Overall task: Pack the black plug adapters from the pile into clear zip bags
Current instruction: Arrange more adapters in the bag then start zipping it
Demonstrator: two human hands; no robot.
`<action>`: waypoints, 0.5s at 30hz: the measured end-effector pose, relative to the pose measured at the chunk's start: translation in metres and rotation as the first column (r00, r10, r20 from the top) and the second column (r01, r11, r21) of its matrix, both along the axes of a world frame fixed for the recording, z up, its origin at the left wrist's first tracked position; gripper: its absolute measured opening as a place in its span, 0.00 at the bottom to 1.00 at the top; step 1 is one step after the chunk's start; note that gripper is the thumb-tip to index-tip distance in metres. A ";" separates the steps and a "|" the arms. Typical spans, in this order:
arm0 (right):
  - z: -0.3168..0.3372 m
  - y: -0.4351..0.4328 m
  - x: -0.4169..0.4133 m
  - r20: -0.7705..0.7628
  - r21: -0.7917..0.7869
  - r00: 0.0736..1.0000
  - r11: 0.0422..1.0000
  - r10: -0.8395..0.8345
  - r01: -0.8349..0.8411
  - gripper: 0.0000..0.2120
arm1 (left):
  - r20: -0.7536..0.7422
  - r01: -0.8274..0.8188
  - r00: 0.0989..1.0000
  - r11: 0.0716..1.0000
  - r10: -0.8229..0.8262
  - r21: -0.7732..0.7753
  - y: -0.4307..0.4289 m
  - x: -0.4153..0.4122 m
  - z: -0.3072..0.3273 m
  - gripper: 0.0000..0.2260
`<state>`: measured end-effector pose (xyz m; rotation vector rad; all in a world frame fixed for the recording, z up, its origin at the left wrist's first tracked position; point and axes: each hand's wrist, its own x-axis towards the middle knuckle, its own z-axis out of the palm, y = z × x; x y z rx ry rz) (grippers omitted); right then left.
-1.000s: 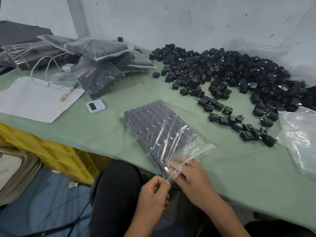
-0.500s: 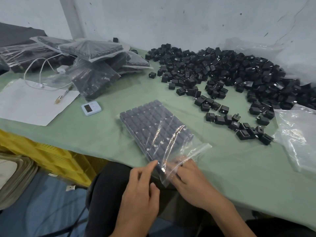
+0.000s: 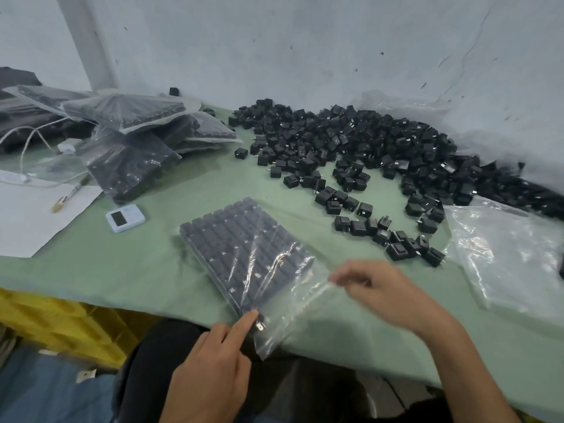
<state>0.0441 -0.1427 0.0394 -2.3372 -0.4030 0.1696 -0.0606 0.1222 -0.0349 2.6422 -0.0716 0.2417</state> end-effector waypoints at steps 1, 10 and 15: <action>0.004 -0.007 0.021 0.123 -0.056 0.987 0.993 -0.100 0.107 0.13 | -0.013 -0.010 1.000 1.000 0.010 -0.014 -0.001 0.000 0.002 0.32; -0.037 -0.020 0.139 0.191 -0.656 0.971 0.718 -0.142 0.233 0.20 | -0.055 -0.051 0.997 0.996 0.047 -0.074 -0.007 -0.002 0.007 0.27; -0.047 -0.030 0.140 0.300 -0.653 0.938 0.680 -0.172 0.334 0.17 | -0.078 -0.043 0.996 0.992 0.035 -0.114 -0.005 -0.005 0.004 0.28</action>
